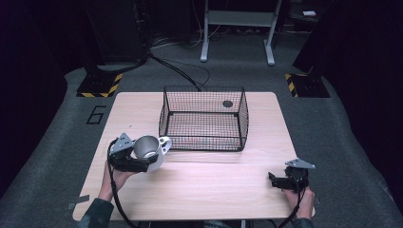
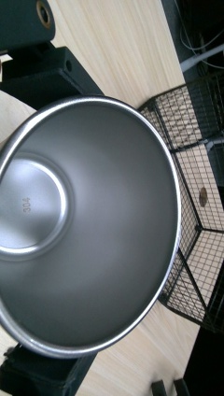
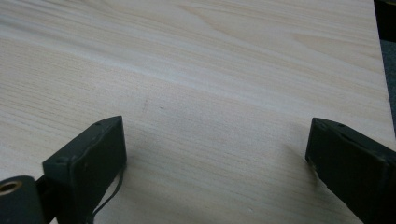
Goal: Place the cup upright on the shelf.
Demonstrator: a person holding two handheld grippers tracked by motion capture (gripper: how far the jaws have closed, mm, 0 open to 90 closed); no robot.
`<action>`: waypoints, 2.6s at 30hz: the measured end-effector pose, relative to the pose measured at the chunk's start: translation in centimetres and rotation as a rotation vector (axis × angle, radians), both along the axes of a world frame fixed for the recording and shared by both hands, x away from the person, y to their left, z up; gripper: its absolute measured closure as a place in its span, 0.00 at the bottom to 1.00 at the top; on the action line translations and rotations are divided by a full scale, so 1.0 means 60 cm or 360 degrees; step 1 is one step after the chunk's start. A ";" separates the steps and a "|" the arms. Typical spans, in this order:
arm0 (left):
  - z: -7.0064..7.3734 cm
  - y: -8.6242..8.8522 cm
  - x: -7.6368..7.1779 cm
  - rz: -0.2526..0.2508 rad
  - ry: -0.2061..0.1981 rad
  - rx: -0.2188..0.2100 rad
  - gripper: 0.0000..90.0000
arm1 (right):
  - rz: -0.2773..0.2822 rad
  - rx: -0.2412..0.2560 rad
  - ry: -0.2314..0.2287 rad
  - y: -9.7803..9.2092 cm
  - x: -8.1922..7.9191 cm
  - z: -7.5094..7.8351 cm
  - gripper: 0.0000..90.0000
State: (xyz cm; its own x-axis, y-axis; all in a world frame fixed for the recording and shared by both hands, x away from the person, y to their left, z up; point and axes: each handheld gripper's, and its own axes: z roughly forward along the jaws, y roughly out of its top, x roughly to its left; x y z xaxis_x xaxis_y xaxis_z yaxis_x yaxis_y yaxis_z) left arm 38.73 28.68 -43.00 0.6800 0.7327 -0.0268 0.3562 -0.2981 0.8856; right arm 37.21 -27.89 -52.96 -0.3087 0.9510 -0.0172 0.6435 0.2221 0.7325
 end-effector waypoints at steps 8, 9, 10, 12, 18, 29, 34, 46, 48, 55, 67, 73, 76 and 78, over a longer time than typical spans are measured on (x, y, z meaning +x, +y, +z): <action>0.011 -0.018 0.002 -0.0045 -0.0005 -0.0005 0.08 | 0.0000 0.0002 0.0000 0.000 0.000 0.000 0.05; 0.012 -0.020 0.002 -0.0051 -0.0009 -0.0010 0.08 | 0.0000 0.0002 0.0001 0.000 0.000 0.000 0.05; 0.013 -0.022 0.003 -0.0059 -0.0004 -0.0010 0.08 | 0.0000 0.0002 0.0000 0.000 0.000 0.000 0.05; 0.016 -0.026 0.003 -0.0074 -0.0002 -0.0006 0.08 | 0.0001 0.0001 0.0000 0.000 0.000 0.000 0.05; 0.026 -0.040 0.005 -0.0107 -0.0014 -0.0002 0.08 | 0.0000 0.0001 -0.0001 0.000 0.000 0.000 0.05; 0.038 -0.066 0.015 -0.0159 -0.0012 0.0002 0.08 | 0.0001 0.0003 0.0002 0.000 0.000 0.000 0.05; 0.044 -0.076 0.019 -0.0162 -0.0028 -0.0014 0.08 | 0.0001 0.0005 0.0002 0.000 0.000 0.000 0.05; 0.074 -0.104 0.036 -0.0205 -0.0075 -0.0010 0.08 | 0.0001 0.0010 -0.0006 -0.001 0.000 -0.001 0.06; 0.080 -0.108 0.040 -0.0213 -0.0074 -0.0005 0.08 | 0.0004 0.0010 -0.0003 -0.001 0.000 0.000 0.06; 0.094 -0.124 0.057 -0.0212 -0.0094 0.0001 0.08 | -0.0003 0.0010 -0.0007 -0.001 0.000 -0.001 0.06; 0.115 -0.147 0.098 -0.0222 -0.0088 0.0021 0.08 | 0.0009 0.0017 0.0013 -0.003 0.001 0.000 0.06; 0.124 -0.157 0.116 -0.0217 -0.0086 0.0008 0.08 | 0.0008 0.0018 0.0010 -0.003 0.001 0.000 0.06; 0.128 -0.163 0.123 -0.0217 -0.0095 0.0019 0.08 | 0.0008 0.0017 0.0013 -0.003 0.001 0.000 0.06; 0.132 -0.167 0.129 -0.0224 -0.0088 0.0030 0.08 | 0.0008 0.0017 0.0013 -0.003 0.001 0.000 0.06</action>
